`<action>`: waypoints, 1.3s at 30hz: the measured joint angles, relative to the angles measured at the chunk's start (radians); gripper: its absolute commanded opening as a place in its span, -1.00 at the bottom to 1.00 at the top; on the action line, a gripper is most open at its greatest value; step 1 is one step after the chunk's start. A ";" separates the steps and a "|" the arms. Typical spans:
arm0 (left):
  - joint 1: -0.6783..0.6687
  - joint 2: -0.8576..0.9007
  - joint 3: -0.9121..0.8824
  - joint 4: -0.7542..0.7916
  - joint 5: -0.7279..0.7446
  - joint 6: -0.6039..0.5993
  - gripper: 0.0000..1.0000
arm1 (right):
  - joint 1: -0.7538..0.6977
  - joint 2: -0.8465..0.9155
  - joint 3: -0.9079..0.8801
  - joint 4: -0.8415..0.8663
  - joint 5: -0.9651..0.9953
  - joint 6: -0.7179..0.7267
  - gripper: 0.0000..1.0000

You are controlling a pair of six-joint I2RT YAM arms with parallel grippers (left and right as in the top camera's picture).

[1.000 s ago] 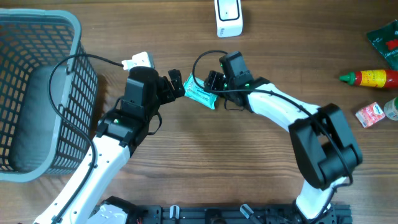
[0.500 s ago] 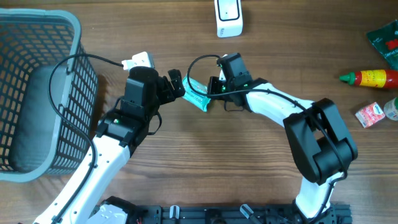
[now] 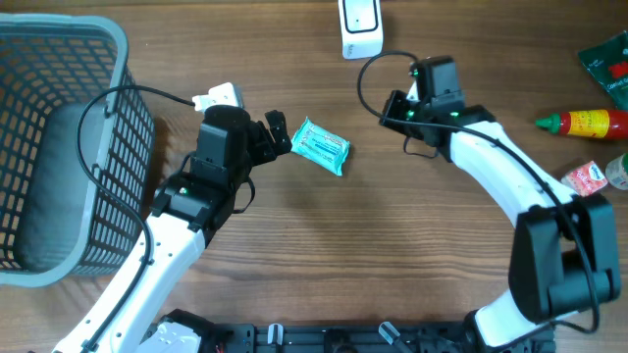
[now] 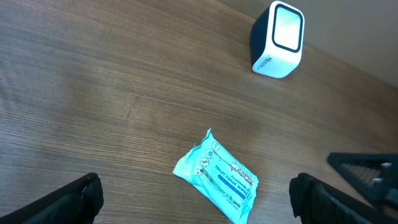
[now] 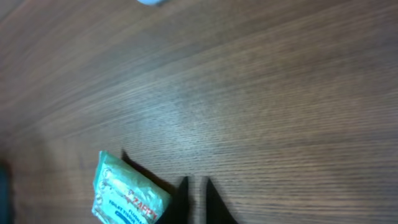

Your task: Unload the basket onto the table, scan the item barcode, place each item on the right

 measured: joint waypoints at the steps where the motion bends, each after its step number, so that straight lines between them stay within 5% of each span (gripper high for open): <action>1: 0.000 0.000 0.000 0.000 0.000 0.000 1.00 | -0.002 -0.006 0.001 -0.001 -0.013 -0.011 -0.09; 3: 0.000 0.000 0.000 -0.002 0.000 0.000 1.00 | 0.002 -0.007 0.001 -0.018 -0.069 -0.054 0.21; 5: 0.000 0.000 0.000 -0.002 0.000 0.000 1.00 | 0.017 -0.007 0.001 -0.043 -0.118 -0.073 0.21; 10: 0.000 0.000 0.000 -0.002 0.000 0.000 1.00 | 0.089 -0.003 0.001 -0.125 -0.189 0.054 -0.10; 17: 0.000 0.000 0.000 -0.003 0.000 0.000 1.00 | 0.166 0.090 0.001 -0.090 -0.218 0.323 -0.13; 25: 0.000 0.000 0.000 -0.002 0.000 0.000 1.00 | 0.180 0.216 0.001 -0.026 -0.238 0.414 -0.29; 30: 0.000 0.000 0.000 -0.003 0.000 0.000 1.00 | 0.180 0.216 0.002 -0.005 -0.246 0.437 -0.91; 39: 0.000 0.000 0.000 -0.003 0.000 0.000 1.00 | 0.120 0.214 0.007 -0.025 -0.245 0.436 -0.91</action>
